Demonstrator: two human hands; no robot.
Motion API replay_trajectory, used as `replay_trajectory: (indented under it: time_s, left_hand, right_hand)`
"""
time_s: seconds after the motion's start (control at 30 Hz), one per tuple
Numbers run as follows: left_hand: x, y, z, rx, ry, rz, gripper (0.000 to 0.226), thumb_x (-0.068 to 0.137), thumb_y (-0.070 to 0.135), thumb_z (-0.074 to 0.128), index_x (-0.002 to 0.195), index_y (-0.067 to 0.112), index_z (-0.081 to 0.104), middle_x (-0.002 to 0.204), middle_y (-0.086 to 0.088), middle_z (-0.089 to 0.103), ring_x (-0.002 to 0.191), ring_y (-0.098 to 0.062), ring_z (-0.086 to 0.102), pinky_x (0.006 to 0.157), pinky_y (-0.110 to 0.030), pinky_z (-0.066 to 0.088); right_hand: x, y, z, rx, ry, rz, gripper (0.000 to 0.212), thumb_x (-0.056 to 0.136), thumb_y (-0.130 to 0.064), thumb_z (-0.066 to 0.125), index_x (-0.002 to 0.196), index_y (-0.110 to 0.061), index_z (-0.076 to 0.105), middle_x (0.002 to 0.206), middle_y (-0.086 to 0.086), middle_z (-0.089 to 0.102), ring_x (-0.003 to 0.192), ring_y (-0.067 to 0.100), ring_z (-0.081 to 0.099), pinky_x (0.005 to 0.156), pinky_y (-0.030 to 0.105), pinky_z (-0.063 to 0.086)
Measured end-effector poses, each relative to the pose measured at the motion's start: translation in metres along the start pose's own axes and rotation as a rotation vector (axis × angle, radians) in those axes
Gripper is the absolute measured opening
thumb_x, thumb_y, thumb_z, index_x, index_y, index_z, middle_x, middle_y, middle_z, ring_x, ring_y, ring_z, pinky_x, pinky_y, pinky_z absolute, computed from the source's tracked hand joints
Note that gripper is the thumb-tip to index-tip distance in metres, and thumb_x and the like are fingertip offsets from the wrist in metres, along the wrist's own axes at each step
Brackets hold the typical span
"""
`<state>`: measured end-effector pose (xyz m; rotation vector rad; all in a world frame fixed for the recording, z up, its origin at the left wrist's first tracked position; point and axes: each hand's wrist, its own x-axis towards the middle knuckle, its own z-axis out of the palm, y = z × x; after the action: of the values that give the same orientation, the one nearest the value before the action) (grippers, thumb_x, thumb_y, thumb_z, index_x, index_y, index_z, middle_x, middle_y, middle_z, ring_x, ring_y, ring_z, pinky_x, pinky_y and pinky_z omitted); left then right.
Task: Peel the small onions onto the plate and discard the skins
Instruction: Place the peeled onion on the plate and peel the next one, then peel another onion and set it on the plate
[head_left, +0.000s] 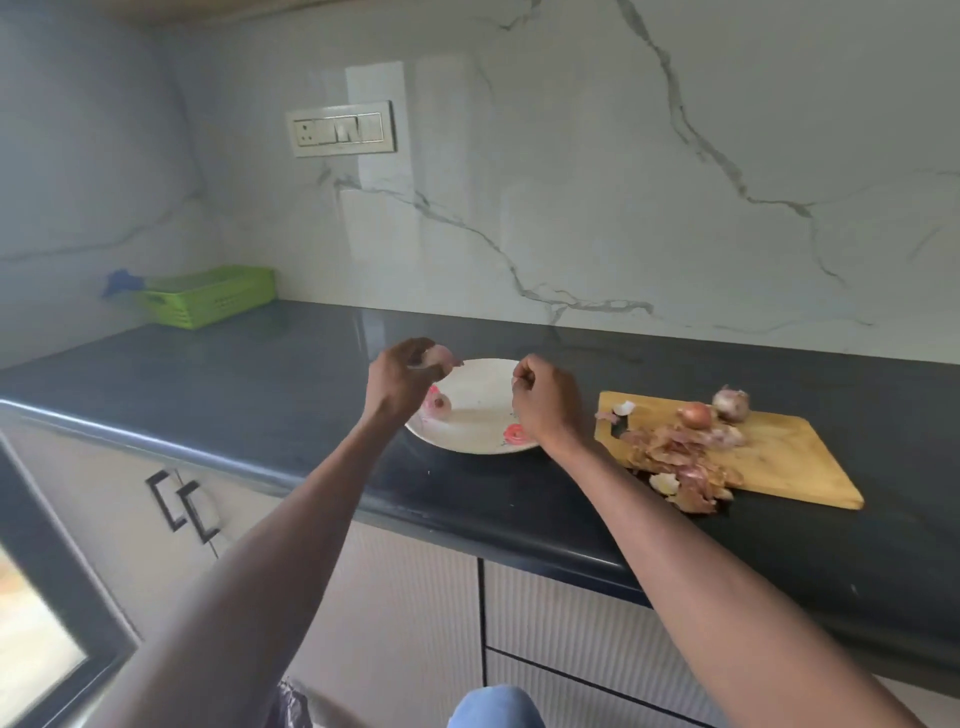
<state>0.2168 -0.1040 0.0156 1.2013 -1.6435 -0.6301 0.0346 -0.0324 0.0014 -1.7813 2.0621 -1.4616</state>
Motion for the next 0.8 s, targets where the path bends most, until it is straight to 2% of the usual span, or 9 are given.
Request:
replay_trajectory:
  time_s: [0.13, 0.23, 0.33, 0.37, 0.5, 0.6, 0.67, 0.7, 0.8]
  left_hand:
    - [0.021, -0.015, -0.006, 0.057, -0.072, -0.125, 0.033, 0.075, 0.016, 0.081, 0.108, 0.015, 0.076, 0.101, 0.001, 0.075, 0.094, -0.019, 0.07, 0.085, -0.034, 0.059]
    - [0.034, -0.027, -0.001, 0.109, -0.119, -0.203, 0.024, 0.069, 0.021, 0.084, 0.092, 0.023, 0.076, 0.089, 0.007, 0.074, 0.089, -0.018, 0.07, 0.084, -0.036, 0.06]
    - [0.042, -0.037, 0.002, 0.151, -0.179, -0.253, 0.024, 0.06, 0.027, 0.082, 0.081, 0.031, 0.07, 0.093, 0.006, 0.073, 0.091, -0.02, 0.07, 0.089, -0.039, 0.059]
    - [0.044, -0.039, 0.003, 0.149, -0.2, -0.257, 0.026, 0.063, 0.025, 0.082, 0.085, 0.031, 0.07, 0.099, 0.003, 0.072, 0.093, -0.02, 0.07, 0.09, -0.039, 0.059]
    - [0.045, -0.039, 0.001, 0.106, -0.275, -0.246, 0.032, 0.084, 0.004, 0.076, 0.115, 0.007, 0.069, 0.118, -0.013, 0.067, 0.094, -0.023, 0.069, 0.085, -0.033, 0.061]
    - [0.041, -0.037, -0.003, 0.07, -0.29, -0.236, 0.039, 0.084, 0.003, 0.076, 0.122, 0.004, 0.067, 0.118, -0.014, 0.066, 0.081, -0.013, 0.065, 0.066, -0.015, 0.056]
    - [0.037, -0.034, -0.005, 0.042, -0.286, -0.253, 0.043, 0.085, 0.005, 0.076, 0.126, 0.005, 0.065, 0.119, -0.012, 0.066, 0.082, -0.01, 0.065, 0.061, -0.011, 0.052]
    - [0.036, -0.033, -0.004, 0.022, -0.278, -0.258, 0.045, 0.085, 0.008, 0.077, 0.128, 0.006, 0.065, 0.121, -0.01, 0.066, 0.087, -0.013, 0.066, 0.065, -0.013, 0.053]
    - [0.028, -0.025, 0.002, 0.04, -0.148, -0.224, 0.049, 0.086, 0.024, 0.078, 0.131, 0.011, 0.064, 0.129, -0.006, 0.066, 0.113, -0.021, 0.065, 0.098, -0.032, 0.052]
  right_hand:
    - [0.007, 0.003, 0.02, -0.057, -0.027, -0.027, 0.014, 0.092, -0.003, 0.047, 0.089, -0.006, 0.06, 0.086, 0.01, 0.066, 0.078, 0.031, 0.058, 0.058, 0.032, 0.035]
    - [0.011, 0.009, 0.028, -0.073, 0.004, -0.028, 0.014, 0.091, -0.003, 0.047, 0.088, -0.005, 0.061, 0.085, 0.009, 0.066, 0.079, 0.029, 0.058, 0.061, 0.036, 0.042]
    - [0.014, 0.018, 0.028, -0.076, 0.002, -0.035, 0.013, 0.089, -0.002, 0.051, 0.087, -0.005, 0.063, 0.085, 0.008, 0.068, 0.079, 0.028, 0.06, 0.065, 0.037, 0.049]
    - [0.015, 0.022, 0.028, -0.079, -0.002, -0.033, 0.013, 0.089, -0.002, 0.052, 0.086, -0.006, 0.064, 0.085, 0.008, 0.068, 0.08, 0.027, 0.061, 0.067, 0.038, 0.052]
    - [0.016, 0.025, 0.029, -0.072, -0.007, -0.033, 0.013, 0.088, -0.002, 0.053, 0.086, -0.007, 0.065, 0.083, 0.006, 0.068, 0.077, 0.026, 0.062, 0.067, 0.04, 0.055]
    - [0.014, 0.021, 0.027, -0.081, -0.009, -0.051, 0.013, 0.088, 0.0, 0.053, 0.085, -0.005, 0.065, 0.084, 0.008, 0.068, 0.078, 0.027, 0.06, 0.066, 0.039, 0.052]
    - [0.012, 0.021, 0.028, -0.073, 0.01, -0.057, 0.012, 0.088, 0.0, 0.053, 0.085, -0.004, 0.064, 0.083, 0.009, 0.068, 0.077, 0.027, 0.06, 0.066, 0.04, 0.053]
    - [0.011, 0.021, 0.028, -0.068, 0.024, -0.058, 0.012, 0.088, 0.0, 0.053, 0.084, -0.004, 0.064, 0.082, 0.009, 0.068, 0.077, 0.028, 0.061, 0.066, 0.041, 0.053]
    - [0.006, 0.021, 0.026, -0.062, 0.067, -0.068, 0.012, 0.089, -0.001, 0.054, 0.084, -0.006, 0.064, 0.082, 0.008, 0.067, 0.077, 0.027, 0.062, 0.064, 0.038, 0.053]
